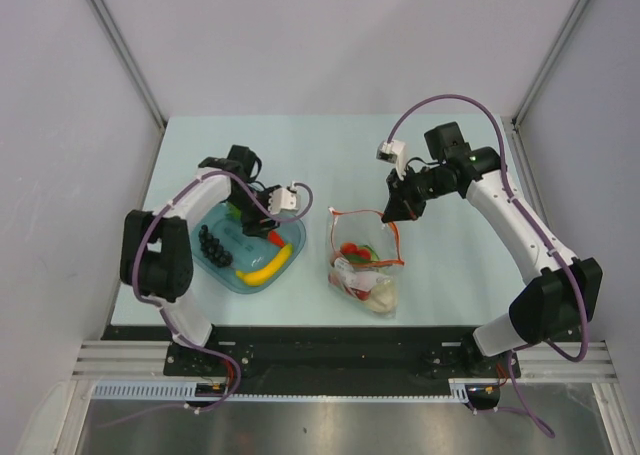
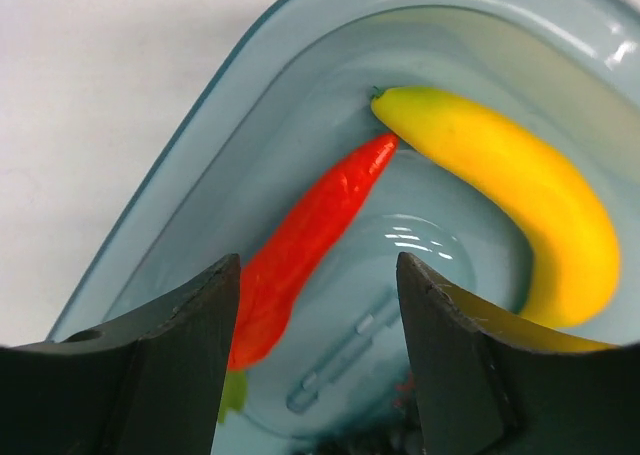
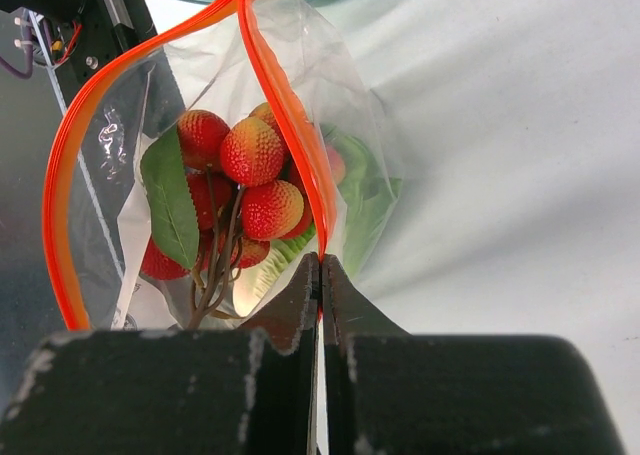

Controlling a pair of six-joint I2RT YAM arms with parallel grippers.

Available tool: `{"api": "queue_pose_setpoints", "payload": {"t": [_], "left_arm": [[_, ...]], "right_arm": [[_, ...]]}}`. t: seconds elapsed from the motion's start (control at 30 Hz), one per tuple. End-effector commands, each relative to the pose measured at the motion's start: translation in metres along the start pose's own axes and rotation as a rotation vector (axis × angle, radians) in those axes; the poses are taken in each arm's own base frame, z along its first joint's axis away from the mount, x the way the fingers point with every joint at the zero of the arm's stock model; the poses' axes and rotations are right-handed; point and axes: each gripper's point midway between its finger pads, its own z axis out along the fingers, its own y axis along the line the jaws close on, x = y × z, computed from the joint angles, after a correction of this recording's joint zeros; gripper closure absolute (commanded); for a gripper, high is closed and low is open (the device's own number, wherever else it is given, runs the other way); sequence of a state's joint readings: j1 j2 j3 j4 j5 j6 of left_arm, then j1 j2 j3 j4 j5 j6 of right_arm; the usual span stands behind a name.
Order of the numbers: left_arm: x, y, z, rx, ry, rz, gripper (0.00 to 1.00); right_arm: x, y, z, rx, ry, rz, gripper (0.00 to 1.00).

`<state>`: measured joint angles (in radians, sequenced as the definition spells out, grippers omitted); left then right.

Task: Place the food in the zip-top bag and seal the zipper
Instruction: Pick up the fake vegetable from the bin.

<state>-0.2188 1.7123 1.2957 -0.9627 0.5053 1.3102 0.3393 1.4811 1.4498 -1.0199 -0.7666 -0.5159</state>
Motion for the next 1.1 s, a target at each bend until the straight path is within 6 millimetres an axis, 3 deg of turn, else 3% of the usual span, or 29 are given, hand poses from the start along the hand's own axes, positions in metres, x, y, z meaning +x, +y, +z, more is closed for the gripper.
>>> {"api": "queue_pose_setpoints", "payload": {"t": [0.0,0.17,0.33,0.43,0.47,0.53,0.6,0.63,0.7,0.8,0.87,0.9,0.93,1.0,1.03,1.07], "left_arm": [[0.003,0.023,0.021,-0.024,0.053,0.156,0.32],[0.008,0.012,0.044,0.061,0.095,0.244,0.35],[0.03,-0.013,0.061,0.131,0.152,0.273,0.44],[0.037,-0.03,0.059,0.16,0.166,0.257,0.6],[0.036,-0.031,0.056,0.152,0.163,0.251,0.71],[0.029,-0.031,0.048,0.123,0.144,0.224,0.82],[0.012,-0.026,0.029,0.065,0.104,0.176,0.95],[-0.001,-0.013,0.016,0.013,0.076,0.166,0.99],[-0.02,-0.003,-0.012,-0.058,0.022,0.086,1.0],[-0.083,0.036,-0.08,-0.259,-0.16,-0.028,1.0],[-0.129,0.049,-0.119,-0.344,-0.32,-0.078,1.0],[-0.157,0.045,-0.149,-0.385,-0.435,-0.166,1.0],[-0.191,0.049,-0.172,-0.42,-0.579,-0.13,1.0],[-0.226,0.024,-0.206,-0.435,-0.8,-0.264,1.0],[-0.259,0.034,-0.246,-0.581,-0.979,-0.199,1.0],[-0.272,0.021,-0.262,-0.568,-1.12,-0.309,1.0]], "right_arm": [[-0.016,-0.004,-0.004,0.019,-0.026,-0.032,1.0],[-0.016,-0.006,-0.002,0.017,-0.021,-0.026,1.0],[-0.015,-0.007,-0.004,0.02,-0.022,-0.024,1.0],[-0.014,-0.009,-0.006,0.017,-0.024,-0.015,1.0],[-0.014,-0.008,-0.006,0.016,-0.026,-0.014,1.0],[-0.015,-0.008,-0.007,0.013,-0.032,-0.016,1.0],[-0.014,-0.007,-0.008,0.006,-0.032,-0.011,1.0],[-0.014,-0.007,-0.01,0.009,-0.038,-0.01,1.0],[-0.013,-0.006,-0.011,0.001,-0.041,-0.004,1.0],[-0.012,-0.006,-0.012,-0.004,-0.047,0.013,1.0],[-0.012,-0.007,-0.014,-0.004,-0.056,0.037,1.0],[-0.012,-0.005,-0.014,-0.015,-0.061,0.047,1.0],[-0.011,-0.005,-0.015,-0.016,-0.063,0.065,1.0],[-0.011,-0.004,-0.016,-0.026,-0.075,0.075,1.0],[-0.011,-0.003,-0.017,-0.027,-0.076,0.081,1.0],[-0.011,-0.003,-0.017,-0.027,-0.083,0.088,1.0]]}}
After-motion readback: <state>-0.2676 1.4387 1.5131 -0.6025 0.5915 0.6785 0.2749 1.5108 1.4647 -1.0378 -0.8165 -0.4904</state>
